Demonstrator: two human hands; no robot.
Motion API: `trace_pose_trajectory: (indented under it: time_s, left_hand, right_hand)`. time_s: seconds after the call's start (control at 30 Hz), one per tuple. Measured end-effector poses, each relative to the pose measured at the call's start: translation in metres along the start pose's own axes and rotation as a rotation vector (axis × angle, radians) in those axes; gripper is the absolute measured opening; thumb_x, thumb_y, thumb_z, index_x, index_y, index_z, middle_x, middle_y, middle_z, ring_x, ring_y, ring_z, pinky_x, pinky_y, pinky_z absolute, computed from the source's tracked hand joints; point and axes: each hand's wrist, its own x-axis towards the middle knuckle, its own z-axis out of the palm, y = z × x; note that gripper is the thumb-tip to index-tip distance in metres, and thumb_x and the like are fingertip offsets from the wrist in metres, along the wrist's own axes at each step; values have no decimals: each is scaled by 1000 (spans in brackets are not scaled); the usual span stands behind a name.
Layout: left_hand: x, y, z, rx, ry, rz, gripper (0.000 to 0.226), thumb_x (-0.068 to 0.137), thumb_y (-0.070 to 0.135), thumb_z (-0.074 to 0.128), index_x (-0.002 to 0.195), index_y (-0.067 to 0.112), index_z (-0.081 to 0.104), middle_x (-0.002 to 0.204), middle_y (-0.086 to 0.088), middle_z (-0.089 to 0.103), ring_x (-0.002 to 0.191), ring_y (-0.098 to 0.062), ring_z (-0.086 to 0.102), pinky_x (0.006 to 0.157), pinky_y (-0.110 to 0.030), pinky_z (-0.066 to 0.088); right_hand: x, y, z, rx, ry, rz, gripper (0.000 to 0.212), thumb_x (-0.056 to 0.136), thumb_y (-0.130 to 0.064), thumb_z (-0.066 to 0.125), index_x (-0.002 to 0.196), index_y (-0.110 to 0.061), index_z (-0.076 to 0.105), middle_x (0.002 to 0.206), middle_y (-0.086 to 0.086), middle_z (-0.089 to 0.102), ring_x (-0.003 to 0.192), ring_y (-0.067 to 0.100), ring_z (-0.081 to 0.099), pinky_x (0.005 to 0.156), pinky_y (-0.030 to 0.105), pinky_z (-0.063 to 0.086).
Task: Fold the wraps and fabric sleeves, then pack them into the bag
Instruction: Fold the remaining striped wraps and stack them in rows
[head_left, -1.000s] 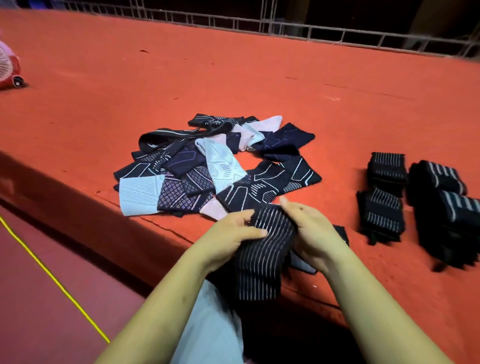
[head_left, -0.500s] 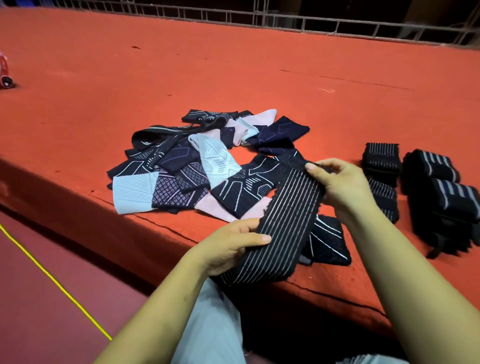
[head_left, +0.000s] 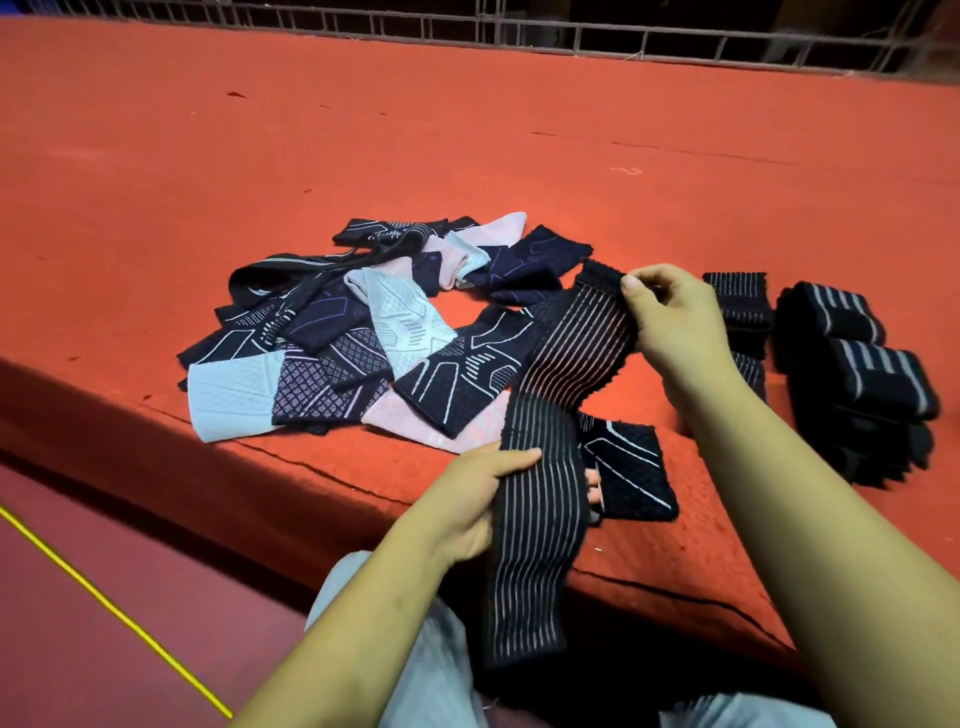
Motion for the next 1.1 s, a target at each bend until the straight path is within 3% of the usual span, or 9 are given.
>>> trace_pose_trajectory:
  time_s: [0.17,0.23,0.33,0.47,0.6,0.7,0.87,1.03,1.1]
  left_hand:
    - [16,0,-3,-130,134,-50,52,102,34,41,127,-8,59,121,-31,64,100,-38,69,77,-47,60]
    - [21,-1,-5,-159,175,-7,54,104,40,38,117,-3,69,116,-28,66,96,-38,70,78,-51,60]
    - [26,-4,-9,-219,258,32,52,104,42,37,116,1,68,117,-25,67,105,-36,66,98,-51,50]
    - [27,-2,-10,-251,296,33,55,104,44,36,120,0,65,108,-22,71,91,-32,71,86,-43,54]
    - [28,2,-8,-208,364,29,58,103,45,39,124,-4,62,120,-24,67,100,-34,68,86,-43,55]
    - [27,4,-5,-214,360,19,58,104,45,35,123,-4,61,117,-25,67,96,-34,69,82,-43,57]
    - [25,4,-7,-202,347,22,56,104,42,34,119,-5,62,116,-26,68,95,-35,69,86,-45,53]
    - [27,2,-4,-201,293,79,62,102,48,39,129,-4,58,125,-27,63,104,-37,65,94,-50,51]
    - [27,-1,-3,-114,240,99,44,99,36,51,120,0,64,116,-25,66,99,-35,67,91,-48,53]
  right_hand:
    - [-26,-5,-2,-12,-60,-180,9,93,-10,63,92,-19,64,80,-14,63,71,-8,55,72,16,44]
    - [-45,-3,0,31,-153,-196,16,89,-8,67,89,-23,67,82,-12,68,76,-3,60,73,20,47]
    - [-77,17,6,-9,-257,-226,18,82,-20,73,87,-37,70,94,-13,68,93,6,63,87,28,46]
    - [-110,46,7,-80,-295,-181,14,77,-35,71,87,-45,71,96,-14,58,103,16,55,95,32,41]
    - [-130,57,10,-153,-338,-219,14,79,-31,72,92,-36,76,96,-12,57,101,11,51,93,24,35]
    - [-133,62,9,-208,-314,-274,16,80,-26,75,94,-34,77,97,-12,57,99,7,48,89,17,33]
    - [-135,62,5,-193,-279,-315,20,79,-20,78,93,-34,77,98,-11,59,99,3,47,87,16,34]
    - [-143,70,6,-286,-283,-315,16,79,-28,73,94,-34,77,101,-13,54,99,11,46,92,7,28]
    - [-145,70,4,-314,-307,-308,17,79,-37,72,95,-34,77,103,-13,53,102,11,46,94,6,27]
